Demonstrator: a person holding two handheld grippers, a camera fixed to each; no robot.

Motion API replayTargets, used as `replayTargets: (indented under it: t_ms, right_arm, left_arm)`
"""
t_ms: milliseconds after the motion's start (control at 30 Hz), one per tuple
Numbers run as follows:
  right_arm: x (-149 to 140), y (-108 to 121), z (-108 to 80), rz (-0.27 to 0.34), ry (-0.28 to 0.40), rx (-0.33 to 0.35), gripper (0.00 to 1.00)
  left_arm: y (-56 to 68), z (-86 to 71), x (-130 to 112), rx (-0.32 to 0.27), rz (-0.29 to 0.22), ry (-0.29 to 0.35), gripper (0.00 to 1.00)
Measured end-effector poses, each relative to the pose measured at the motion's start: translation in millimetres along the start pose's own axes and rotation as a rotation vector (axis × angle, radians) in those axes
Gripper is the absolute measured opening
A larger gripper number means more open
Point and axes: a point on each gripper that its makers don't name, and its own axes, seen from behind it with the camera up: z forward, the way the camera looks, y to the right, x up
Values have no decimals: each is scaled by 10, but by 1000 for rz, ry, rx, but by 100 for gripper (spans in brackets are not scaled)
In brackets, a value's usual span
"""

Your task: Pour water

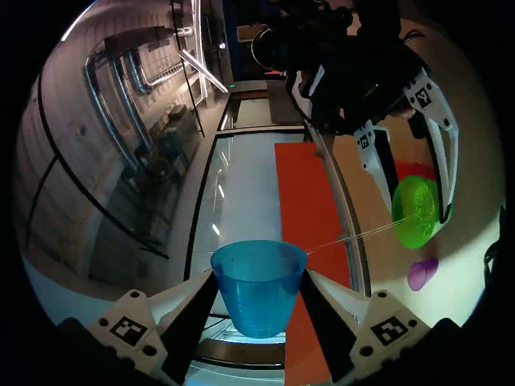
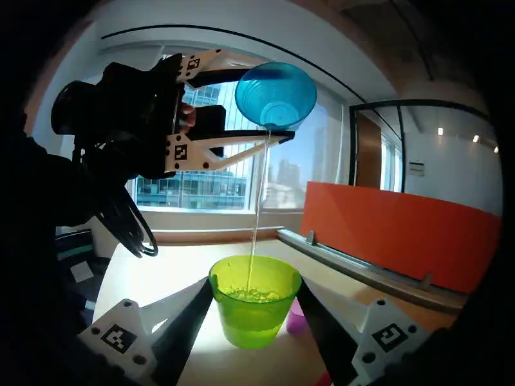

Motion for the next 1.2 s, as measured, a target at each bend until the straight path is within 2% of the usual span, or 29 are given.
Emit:
replayTargets:
  t_ms: [200, 367, 700, 867, 1200]
  right_arm:
    - [17, 8, 6, 0, 3, -1, 91]
    - [12, 2, 5, 0, 3, 0, 91]
    - [2, 8, 17, 2, 2, -1, 91]
    - [-6, 12, 21, 2, 3, -2, 91]
    - [30, 33, -16, 9, 16, -14, 91]
  left_arm:
    - [26, 0, 17, 1, 22, -1, 84]
    - [39, 9, -1, -2, 14, -1, 84]
    - [-49, 56, -105, -1, -18, -3, 84]
    - [-40, 66, -134, -1, -90, -6, 84]
    - [64, 77, -200, -19, -337, -9, 84]
